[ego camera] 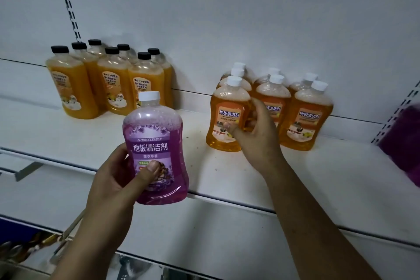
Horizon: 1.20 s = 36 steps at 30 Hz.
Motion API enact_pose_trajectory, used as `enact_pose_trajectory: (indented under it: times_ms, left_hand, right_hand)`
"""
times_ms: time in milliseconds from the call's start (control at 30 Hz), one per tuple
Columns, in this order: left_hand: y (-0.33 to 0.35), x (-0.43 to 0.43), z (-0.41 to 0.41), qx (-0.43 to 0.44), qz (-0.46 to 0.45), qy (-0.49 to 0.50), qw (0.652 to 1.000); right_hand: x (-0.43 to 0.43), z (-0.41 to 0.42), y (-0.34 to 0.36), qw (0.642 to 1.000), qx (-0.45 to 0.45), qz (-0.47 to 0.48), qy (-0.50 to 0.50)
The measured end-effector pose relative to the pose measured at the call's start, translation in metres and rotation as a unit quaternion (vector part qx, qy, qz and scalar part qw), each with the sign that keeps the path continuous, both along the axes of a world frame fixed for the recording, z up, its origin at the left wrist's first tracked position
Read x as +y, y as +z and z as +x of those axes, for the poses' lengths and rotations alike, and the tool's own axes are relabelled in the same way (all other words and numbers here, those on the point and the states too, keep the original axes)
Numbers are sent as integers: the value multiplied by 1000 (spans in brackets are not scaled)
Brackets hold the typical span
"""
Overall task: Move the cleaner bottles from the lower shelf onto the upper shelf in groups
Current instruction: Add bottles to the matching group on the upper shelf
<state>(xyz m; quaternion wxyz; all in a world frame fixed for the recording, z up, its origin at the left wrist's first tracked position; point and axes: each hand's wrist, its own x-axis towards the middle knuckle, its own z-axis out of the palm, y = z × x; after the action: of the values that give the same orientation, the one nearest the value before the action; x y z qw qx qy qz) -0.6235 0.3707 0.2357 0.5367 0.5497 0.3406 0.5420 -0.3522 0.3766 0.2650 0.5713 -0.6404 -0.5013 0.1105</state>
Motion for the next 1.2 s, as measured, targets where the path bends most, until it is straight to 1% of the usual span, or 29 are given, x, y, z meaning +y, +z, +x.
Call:
enact_pose_trajectory:
  times_ms: [267, 400, 467, 533, 633, 733, 833, 967, 1033, 1200]
  left_hand:
    - [0, -1, 7, 14, 17, -29, 999]
    - [0, -4, 11, 11, 15, -41, 999]
    - [1, -5, 14, 7, 17, -53, 998]
    - [1, -6, 20, -10, 15, -71, 997]
    - [2, -9, 35, -52, -5, -102, 993]
    - [1, -14, 57, -67, -21, -124, 990]
    - [10, -28, 91, -74, -12, -142, 987]
    - [20, -62, 143, -65, 19, -161, 985]
    - [22, -83, 171, -59, 19, -174, 983]
    - [32, -137, 252, -53, 35, -195, 979]
  right_hand:
    - [1, -3, -2, 999, -22, -9, -29]
    - [-11, 0, 2, 996, -64, -8, -62]
    - [-26, 5, 7, 992, -99, 0, -73]
    - [-48, 12, 11, 987, -145, -8, -72]
    - [-89, 26, 10, 978, -193, -51, -60]
    - [-136, 45, 5, 961, -236, -109, -97]
    - [-187, 69, 2, 948, -253, -143, -131]
    - [-255, 110, -2, 941, -252, -144, -173]
    - [-288, 137, -7, 941, -248, -133, -190]
    - [-363, 223, -22, 936, -248, -136, -208]
